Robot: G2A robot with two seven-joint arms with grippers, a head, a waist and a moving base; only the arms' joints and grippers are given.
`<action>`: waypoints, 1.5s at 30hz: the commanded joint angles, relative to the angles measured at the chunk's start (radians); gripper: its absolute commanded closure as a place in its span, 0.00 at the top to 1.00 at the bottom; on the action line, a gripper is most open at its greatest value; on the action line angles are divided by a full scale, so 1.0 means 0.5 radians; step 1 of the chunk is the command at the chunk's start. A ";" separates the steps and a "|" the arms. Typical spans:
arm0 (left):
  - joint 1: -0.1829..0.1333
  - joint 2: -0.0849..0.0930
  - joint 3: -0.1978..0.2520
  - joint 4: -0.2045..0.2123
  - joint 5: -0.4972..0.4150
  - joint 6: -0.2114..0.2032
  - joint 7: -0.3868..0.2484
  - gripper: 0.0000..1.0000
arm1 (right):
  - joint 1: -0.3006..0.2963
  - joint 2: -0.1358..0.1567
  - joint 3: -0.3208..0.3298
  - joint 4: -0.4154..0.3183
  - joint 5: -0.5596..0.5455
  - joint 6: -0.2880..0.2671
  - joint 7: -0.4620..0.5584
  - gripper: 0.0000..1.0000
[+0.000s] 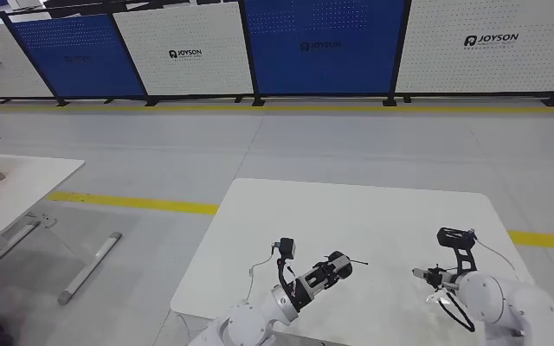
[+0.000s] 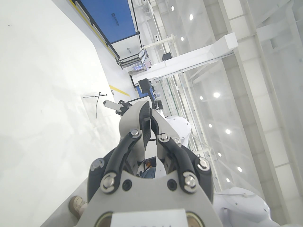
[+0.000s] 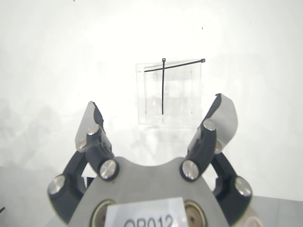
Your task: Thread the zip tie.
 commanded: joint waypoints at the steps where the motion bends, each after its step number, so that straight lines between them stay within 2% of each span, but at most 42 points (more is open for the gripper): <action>1: 0.000 0.000 0.000 0.000 0.000 0.000 0.000 0.00 | -0.001 0.000 0.001 -0.002 0.000 0.001 -0.001 1.00; 5: 0.000 0.000 0.000 0.000 0.000 0.000 0.000 0.00 | -0.001 0.000 0.001 -0.002 0.000 0.001 -0.001 1.00; 8: 0.000 0.000 0.000 0.000 0.000 0.000 0.000 0.00 | -0.027 -0.001 0.011 0.012 -0.011 0.001 -0.086 1.00; 14: 0.000 0.000 0.000 0.000 0.000 0.000 0.000 0.00 | -0.082 -0.003 0.086 -0.064 0.010 0.025 -0.107 1.00; 15: 0.000 0.000 0.000 0.000 0.000 0.000 0.000 0.00 | -0.088 -0.004 0.094 -0.072 0.011 0.025 -0.099 0.88; 16: 0.000 0.000 0.000 0.000 0.000 0.000 0.000 0.00 | -0.095 -0.003 0.100 -0.082 0.008 0.025 -0.086 0.65; 17: 0.000 0.000 0.000 0.000 0.000 0.000 0.000 0.00 | -0.099 -0.003 0.103 -0.088 0.002 0.025 -0.071 0.50; 19: 0.000 0.000 0.000 0.000 0.000 0.000 0.000 0.00 | -0.103 -0.002 0.107 -0.096 -0.016 0.025 -0.041 0.45; 28: 0.000 0.000 0.000 0.000 0.000 0.000 0.000 0.00 | -0.015 -0.031 0.082 -0.030 -0.111 0.025 0.094 0.37; 34: 0.000 0.000 0.000 0.000 0.000 0.000 0.000 0.00 | 0.091 -0.075 0.039 0.146 -0.189 0.025 0.094 0.38; 35: 0.000 0.000 0.000 0.000 0.000 0.000 0.000 0.00 | 0.099 -0.083 0.033 0.167 -0.199 0.025 0.094 0.40; 40: 0.000 0.000 0.000 0.000 0.000 0.000 0.000 0.00 | 0.125 -0.120 -0.001 0.249 -0.256 0.025 0.094 0.37; 45: 0.000 0.000 0.000 0.000 0.000 0.000 0.000 0.00 | 0.124 -0.136 -0.046 0.261 -0.279 0.025 0.094 0.34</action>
